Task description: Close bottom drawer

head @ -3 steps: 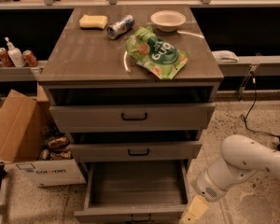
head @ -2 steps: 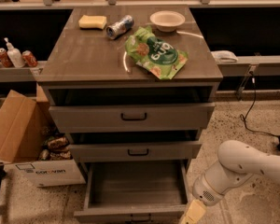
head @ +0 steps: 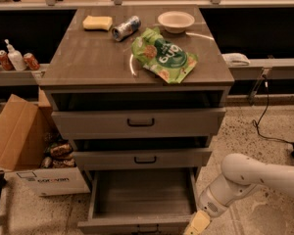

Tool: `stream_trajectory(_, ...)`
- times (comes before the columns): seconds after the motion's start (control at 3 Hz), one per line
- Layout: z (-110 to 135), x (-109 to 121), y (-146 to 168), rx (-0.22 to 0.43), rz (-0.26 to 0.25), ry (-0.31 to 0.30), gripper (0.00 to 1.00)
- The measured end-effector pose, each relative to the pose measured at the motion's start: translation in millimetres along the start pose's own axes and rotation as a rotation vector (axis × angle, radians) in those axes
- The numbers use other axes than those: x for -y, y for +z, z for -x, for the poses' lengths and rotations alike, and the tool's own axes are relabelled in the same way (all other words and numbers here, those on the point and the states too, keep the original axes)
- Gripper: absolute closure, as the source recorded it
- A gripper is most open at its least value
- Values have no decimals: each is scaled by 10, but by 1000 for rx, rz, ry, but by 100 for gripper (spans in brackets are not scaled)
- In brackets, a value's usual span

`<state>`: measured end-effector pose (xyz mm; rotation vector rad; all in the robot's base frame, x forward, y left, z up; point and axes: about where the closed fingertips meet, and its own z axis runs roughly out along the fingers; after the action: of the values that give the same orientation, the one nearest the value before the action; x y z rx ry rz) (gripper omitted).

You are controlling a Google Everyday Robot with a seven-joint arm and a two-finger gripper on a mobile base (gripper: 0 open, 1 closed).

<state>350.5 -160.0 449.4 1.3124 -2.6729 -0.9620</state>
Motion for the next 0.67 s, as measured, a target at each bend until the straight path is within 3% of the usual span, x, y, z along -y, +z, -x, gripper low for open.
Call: stream_trajectory(0.67, -334, 600, 864, 3, 81, 71, 43)
